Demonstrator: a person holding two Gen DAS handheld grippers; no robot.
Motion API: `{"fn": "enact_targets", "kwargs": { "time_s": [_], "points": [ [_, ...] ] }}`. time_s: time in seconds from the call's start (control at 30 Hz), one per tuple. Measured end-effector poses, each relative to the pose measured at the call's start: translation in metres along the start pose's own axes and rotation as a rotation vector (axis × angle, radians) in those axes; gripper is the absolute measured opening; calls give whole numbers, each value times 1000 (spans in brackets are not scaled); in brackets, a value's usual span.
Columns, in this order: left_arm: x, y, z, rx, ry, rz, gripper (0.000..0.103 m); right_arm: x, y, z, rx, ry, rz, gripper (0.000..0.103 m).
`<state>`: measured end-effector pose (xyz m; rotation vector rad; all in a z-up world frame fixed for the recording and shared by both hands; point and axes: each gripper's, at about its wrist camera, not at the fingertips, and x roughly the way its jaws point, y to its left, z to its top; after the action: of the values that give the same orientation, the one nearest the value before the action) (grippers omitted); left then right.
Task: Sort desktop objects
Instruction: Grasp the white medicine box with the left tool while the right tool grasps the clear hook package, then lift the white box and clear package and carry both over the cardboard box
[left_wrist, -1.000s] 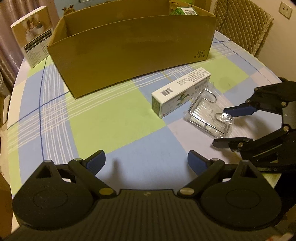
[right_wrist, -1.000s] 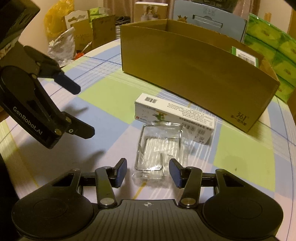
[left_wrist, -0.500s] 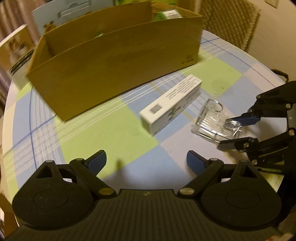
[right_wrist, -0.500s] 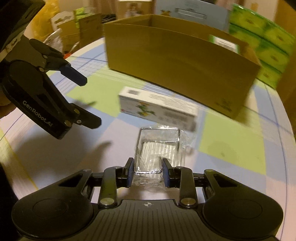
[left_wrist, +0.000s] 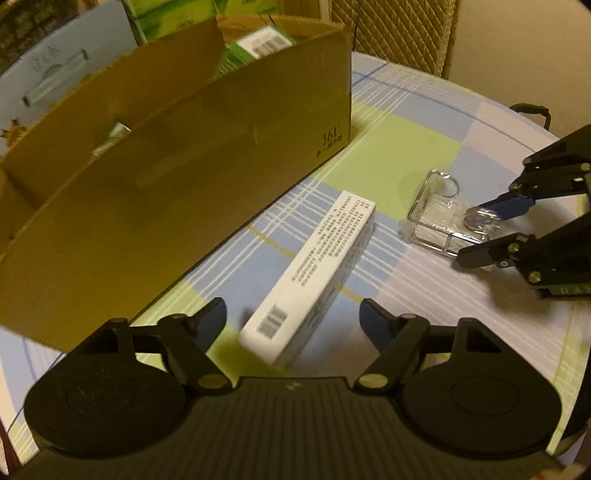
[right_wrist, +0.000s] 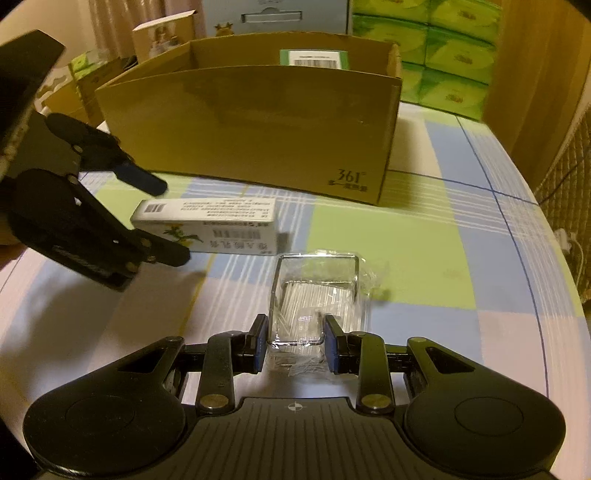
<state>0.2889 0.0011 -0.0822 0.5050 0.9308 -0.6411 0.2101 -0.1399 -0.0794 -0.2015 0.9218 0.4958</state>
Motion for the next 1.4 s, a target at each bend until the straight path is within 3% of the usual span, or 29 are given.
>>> {"fn": "enact_targets", "kwargs": {
  "time_s": [0.13, 0.17, 0.3, 0.47, 0.7, 1.03, 1.4],
  "points": [
    [11, -3, 1, -5, 46, 3, 49, 0, -1, -1, 4, 1, 5, 28],
    [11, -5, -1, -15, 59, 7, 39, 0, -1, 0, 6, 0, 6, 28],
    [0, -8, -10, -152, 82, -20, 22, -2, 0, -1, 17, -3, 16, 28],
    [-23, -25, -38, -354, 103, -36, 22, -10, 5, -9, 30, -6, 31, 28],
    [-35, -48, -54, -445, 85, 5, 27, -14, 15, -19, -5, -22, 15, 28],
    [-26, -45, -40, -412, 26, 72, 28, -8, 16, -24, -36, -58, -38, 28],
    [-23, -43, -41, -419, 17, 67, 28, -5, 22, -29, -83, -80, -71, 28]
  ]
}}
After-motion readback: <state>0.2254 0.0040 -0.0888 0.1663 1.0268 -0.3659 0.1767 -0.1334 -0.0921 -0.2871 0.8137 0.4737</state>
